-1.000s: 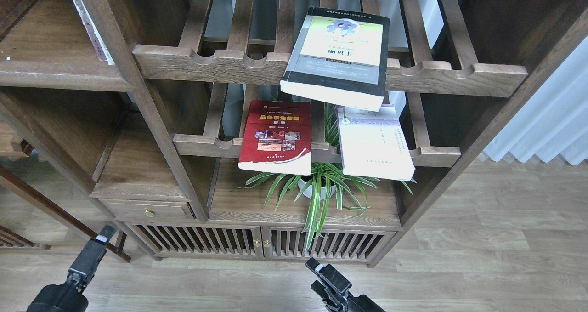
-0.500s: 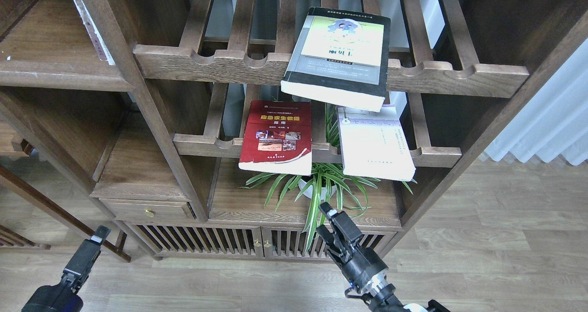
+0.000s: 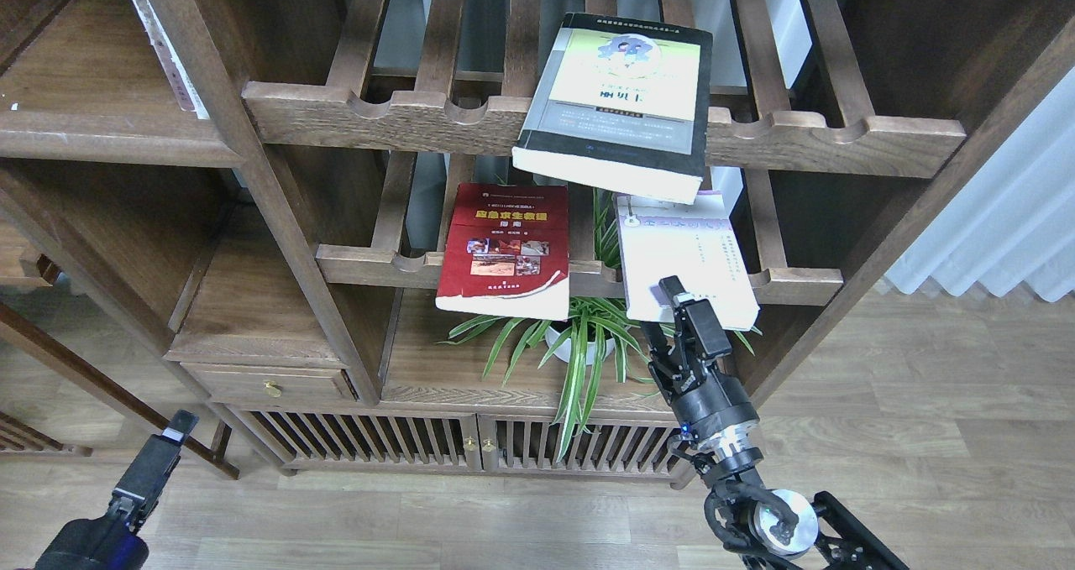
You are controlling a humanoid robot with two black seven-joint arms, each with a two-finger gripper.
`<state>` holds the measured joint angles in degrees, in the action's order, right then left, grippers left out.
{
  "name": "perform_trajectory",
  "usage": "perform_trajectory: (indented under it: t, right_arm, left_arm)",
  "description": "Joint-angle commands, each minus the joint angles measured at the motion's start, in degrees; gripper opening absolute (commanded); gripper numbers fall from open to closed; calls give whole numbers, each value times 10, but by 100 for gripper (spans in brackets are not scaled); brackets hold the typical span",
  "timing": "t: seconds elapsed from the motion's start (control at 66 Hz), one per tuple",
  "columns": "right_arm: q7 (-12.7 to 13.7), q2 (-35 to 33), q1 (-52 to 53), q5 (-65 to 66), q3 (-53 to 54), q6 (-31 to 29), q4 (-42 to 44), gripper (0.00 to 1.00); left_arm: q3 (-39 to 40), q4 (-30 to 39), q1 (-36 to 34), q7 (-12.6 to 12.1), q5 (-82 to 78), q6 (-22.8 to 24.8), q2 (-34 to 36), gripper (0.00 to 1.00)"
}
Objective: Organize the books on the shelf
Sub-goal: 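Reach the right gripper up to the white booklet on the middle shelf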
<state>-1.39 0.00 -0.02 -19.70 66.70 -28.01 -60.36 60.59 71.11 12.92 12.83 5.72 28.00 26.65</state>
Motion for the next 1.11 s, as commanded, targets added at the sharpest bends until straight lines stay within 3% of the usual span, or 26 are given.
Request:
perform_trajectory:
  t: [0.0, 0.152, 0.273, 0.439, 0.53, 0.727, 0.864, 1.091]
  right_arm:
    - [-22, 0, 1, -2, 1, 0, 2, 90]
    - [-48, 0, 12, -10, 0, 0, 16, 81]
    - [-50, 0, 15, -23, 1, 0, 23, 63]
    - [-53, 0, 19, -22, 0, 0, 24, 53]
    - [-59, 0, 20, -23, 1, 0, 24, 33]
    - [-61, 0, 20, -22, -2, 0, 23, 24]
    - [-59, 0, 15, -23, -10, 0, 17, 6]
    - [-53, 0, -23, -15, -47, 0, -9, 5]
  left_arm:
    - [1, 0, 0, 1, 0, 0, 1, 100]
    - [9, -2, 1, 1, 0, 0, 2, 100]
    - [16, -8, 0, 1, 1, 0, 2, 100]
    - [22, -23, -6, 1, 1, 0, 2, 100]
    - [22, -35, -12, 1, 1, 0, 2, 100]
    - [25, -38, -16, 1, 1, 0, 3, 100]
    - [25, -39, -18, 0, 1, 0, 5, 100]
    - [30, -46, -16, -11, 1, 0, 7, 100]
